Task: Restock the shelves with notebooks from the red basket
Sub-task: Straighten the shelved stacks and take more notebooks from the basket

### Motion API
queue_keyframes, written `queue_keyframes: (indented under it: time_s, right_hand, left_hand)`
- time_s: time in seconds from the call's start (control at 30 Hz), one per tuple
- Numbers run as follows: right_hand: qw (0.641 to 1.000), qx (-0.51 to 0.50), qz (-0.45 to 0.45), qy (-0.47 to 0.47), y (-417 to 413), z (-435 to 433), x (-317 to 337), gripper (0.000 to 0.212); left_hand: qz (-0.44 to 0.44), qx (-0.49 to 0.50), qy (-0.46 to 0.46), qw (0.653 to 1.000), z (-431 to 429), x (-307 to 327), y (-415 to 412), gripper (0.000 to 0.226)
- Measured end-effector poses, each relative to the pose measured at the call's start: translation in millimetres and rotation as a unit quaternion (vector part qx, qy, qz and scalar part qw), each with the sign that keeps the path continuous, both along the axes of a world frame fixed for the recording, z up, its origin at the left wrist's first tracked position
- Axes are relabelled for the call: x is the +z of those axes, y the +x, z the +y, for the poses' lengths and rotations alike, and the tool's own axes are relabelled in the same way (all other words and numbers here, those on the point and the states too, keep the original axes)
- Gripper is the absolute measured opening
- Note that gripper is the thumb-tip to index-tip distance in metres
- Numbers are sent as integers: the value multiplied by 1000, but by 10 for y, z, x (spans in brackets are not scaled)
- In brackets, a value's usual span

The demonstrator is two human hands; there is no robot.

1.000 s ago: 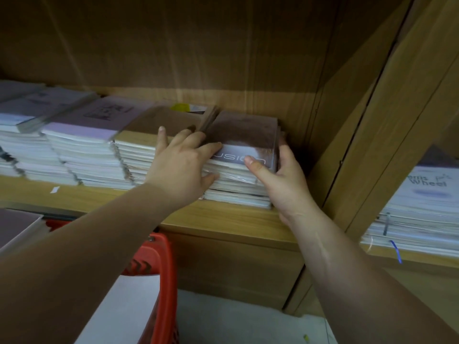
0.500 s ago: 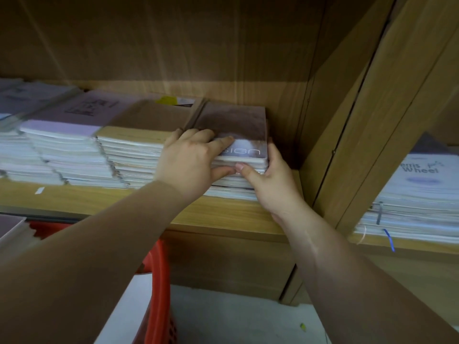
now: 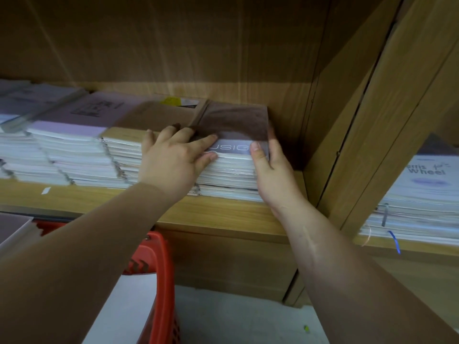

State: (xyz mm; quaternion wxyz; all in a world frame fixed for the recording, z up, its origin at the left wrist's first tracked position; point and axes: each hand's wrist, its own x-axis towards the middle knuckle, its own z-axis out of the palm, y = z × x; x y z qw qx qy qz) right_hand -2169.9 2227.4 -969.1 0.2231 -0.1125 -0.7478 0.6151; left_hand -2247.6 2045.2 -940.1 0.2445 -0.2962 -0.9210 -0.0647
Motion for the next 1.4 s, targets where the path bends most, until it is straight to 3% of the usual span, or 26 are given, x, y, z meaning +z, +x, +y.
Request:
queue_keyframes:
  time_s: [0.17,0.33,0.43,0.53,0.6,0.73,0.9,1.0,1.13,1.3,1.4]
  right_hand:
    - [1000,-10,10,-22,16,-58,-16,55]
    - [999,-14,-25,-32,69,-86,54,38]
    - [998,-15,-57,-30,124,-95,150,50]
    - [988,-109,-82,70,180,-245,202,72]
    - [979,-125,-45,155,216,-444,264,77]
    - [955,-74,39,286,307,-936,368,72]
    - [932,11,74,354,471,-1495,246,72]
    - [951,138,43,272,567,-1909,221,69]
    - [948,282,-79,129,573,-2657,152,69]
    - [940,286,-184,-18,569,-3620,-49,79]
    - [938,264,-214,-64,687,-4063,-114,84]
  left_hand:
    - [-21,4,-41,999,-28,23,53,76]
    - [-44,22,-53,997,3,60,67,67]
    - [-54,30,-78,995,33,94,102,69]
    - [-56,22,-62,996,-99,114,274,74]
    - [-67,18,-37,997,-316,121,450,74]
    - [-117,44,-21,992,-1089,116,695,71]
    - [-170,113,-33,978,-2324,246,862,79]
    - [-210,141,-6,967,-2954,350,878,79]
    - [-262,203,26,943,-3720,355,732,74]
    - [-375,216,87,897,-4271,317,571,68]
    - [-435,187,99,875,-4467,251,488,93]
